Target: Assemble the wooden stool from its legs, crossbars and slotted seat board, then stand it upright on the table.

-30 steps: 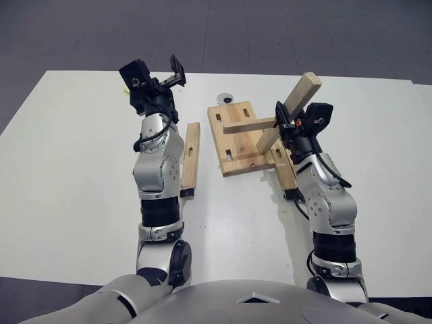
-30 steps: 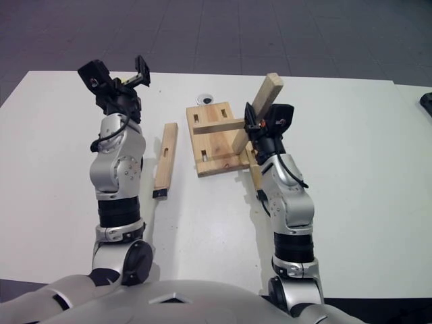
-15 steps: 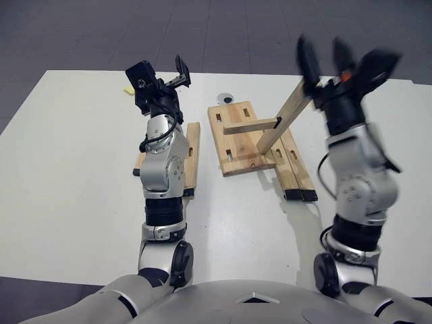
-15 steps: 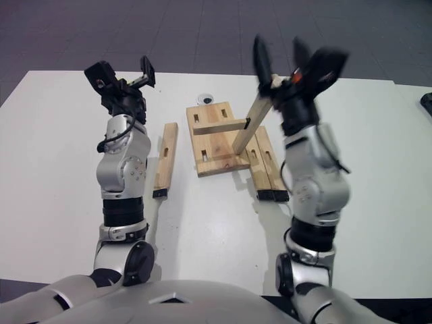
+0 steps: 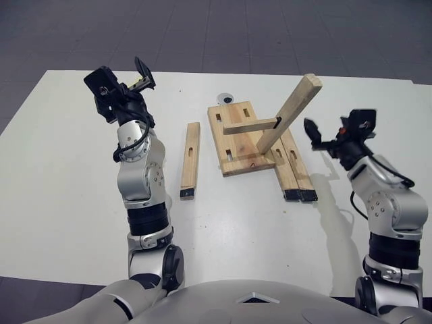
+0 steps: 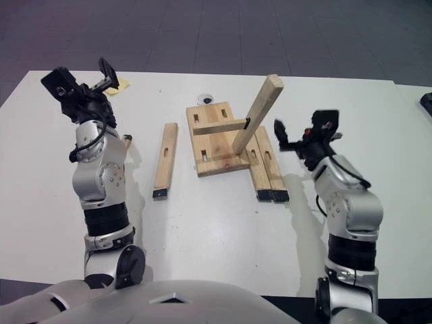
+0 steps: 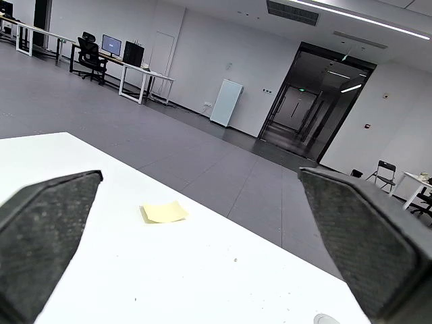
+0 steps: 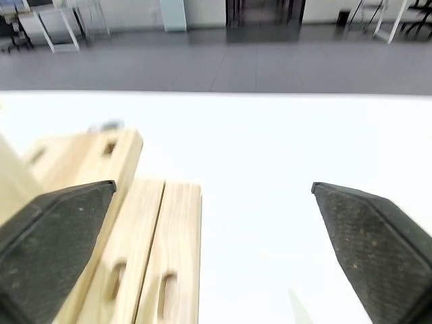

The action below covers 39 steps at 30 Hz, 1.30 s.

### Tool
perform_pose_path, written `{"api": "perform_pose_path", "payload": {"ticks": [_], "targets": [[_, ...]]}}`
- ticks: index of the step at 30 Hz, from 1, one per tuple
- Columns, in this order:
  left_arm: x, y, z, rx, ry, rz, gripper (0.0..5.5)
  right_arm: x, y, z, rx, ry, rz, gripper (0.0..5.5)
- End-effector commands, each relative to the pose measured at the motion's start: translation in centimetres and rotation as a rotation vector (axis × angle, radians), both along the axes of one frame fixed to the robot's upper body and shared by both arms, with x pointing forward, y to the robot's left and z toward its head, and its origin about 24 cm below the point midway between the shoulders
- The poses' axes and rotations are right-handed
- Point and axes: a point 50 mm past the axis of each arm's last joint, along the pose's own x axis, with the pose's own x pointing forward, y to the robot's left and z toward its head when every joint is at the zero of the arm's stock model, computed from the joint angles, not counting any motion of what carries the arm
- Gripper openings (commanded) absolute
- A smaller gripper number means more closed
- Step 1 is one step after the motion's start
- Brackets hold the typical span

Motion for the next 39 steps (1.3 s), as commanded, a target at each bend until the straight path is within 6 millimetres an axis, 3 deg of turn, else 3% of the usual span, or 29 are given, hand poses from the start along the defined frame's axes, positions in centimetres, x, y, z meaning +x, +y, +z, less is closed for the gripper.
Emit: {"api": "perform_pose_path", "payload": {"ticks": [1, 10, 23, 39], "targets": [[-0.3, -0.5, -0.3, 0.012, 0.021, -0.007, 5.4, -0.6, 0.4, -1.3, -0.05, 0.086, 0.043, 5.39], [-0.6, -0.7, -0.5, 0.003, 0.037, 0.001, 5.4, -1.3, -0.2, -3.4, -0.15, 0.246, 0.064, 5.39], [-0.8, -0.7, -0.7, -0.007, 0.054, 0.015, 5.4, -1.1, -1.0, -3.0, -0.209, 0.253, 0.07, 5.39], [-0.8, -0.9, -1.6, -0.023, 0.127, 0.017, 5.4, -1.8, -0.2, -4.0, -0.244, 0.417, 0.24, 2.95]]}}
